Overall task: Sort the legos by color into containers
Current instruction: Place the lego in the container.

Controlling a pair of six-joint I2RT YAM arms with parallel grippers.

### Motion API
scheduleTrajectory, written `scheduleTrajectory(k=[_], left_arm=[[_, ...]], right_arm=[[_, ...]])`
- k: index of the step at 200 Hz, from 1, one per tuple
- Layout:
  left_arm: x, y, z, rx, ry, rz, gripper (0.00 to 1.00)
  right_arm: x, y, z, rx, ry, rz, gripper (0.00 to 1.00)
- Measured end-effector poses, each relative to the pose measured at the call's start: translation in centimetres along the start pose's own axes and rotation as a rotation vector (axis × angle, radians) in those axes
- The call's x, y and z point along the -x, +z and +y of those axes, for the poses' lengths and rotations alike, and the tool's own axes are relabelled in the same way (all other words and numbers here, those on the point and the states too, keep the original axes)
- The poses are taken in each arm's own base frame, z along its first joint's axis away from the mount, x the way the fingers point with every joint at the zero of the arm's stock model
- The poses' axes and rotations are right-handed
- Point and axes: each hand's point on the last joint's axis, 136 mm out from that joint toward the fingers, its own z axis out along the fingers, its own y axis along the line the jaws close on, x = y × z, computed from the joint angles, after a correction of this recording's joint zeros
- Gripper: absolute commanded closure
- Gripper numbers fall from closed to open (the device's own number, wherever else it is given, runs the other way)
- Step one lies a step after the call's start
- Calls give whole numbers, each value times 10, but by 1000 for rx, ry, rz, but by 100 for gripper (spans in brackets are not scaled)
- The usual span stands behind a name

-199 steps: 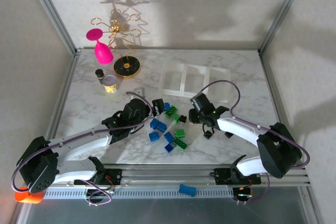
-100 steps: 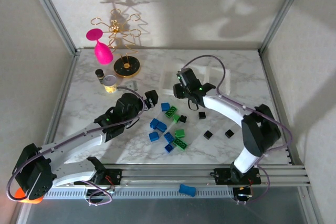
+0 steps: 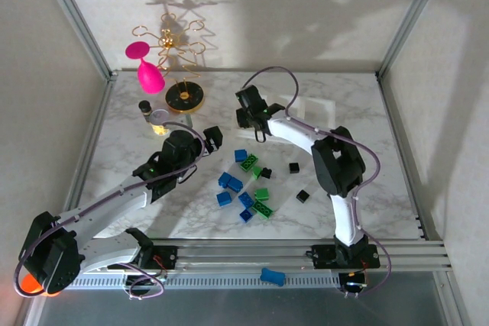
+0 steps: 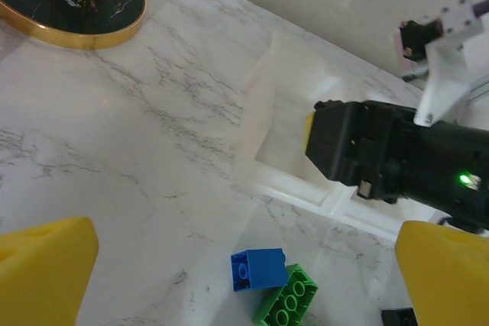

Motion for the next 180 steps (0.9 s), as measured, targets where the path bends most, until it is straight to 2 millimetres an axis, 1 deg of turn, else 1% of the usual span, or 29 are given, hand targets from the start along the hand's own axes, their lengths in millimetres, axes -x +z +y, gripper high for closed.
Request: scheduleTrajectory(k=[12,21,35,50,79,94,105,114,137,151,163,172,180], left_arm=[[1,0,1,3,1,-1,1],[1,0,2,6,2,-2,1],[3,-1,4,10,7,-5,0],[6,-2,4,9,8,-13,0],[9,-4,4,7,10,-20,0],[7,-4,4,5,11,-12,1],[6,-5,4,0,12,-3,0],[6,-6,2,-10,11,0,0],[9,-12,-5,-46,3,1,0],[9,-15,-10,-72,-3,6,0],[7,-17,-13,-89,-5,13,0],[3,-18,-15,-97,-6,23,0],[-1,-18,-17,-105,-7,36,0]], right_arm=[[1,5,-1,-11,-7,4,54],[1,8,-1,-18,-12,6,53],[-1,9,-4,-31,-21,12,52],[-2,9,-6,-39,-26,16,48],[-1,8,-7,-39,-24,16,48],[2,5,-6,-28,-21,11,46],[2,-4,-4,-7,-17,6,46],[2,-14,-4,9,-12,2,45],[-2,-50,-9,48,21,-24,41],[-9,-70,-13,69,44,-34,39],[-19,-82,-18,75,65,-36,38],[-30,-85,-21,73,74,-26,38],[-44,-86,-23,67,80,-7,36]])
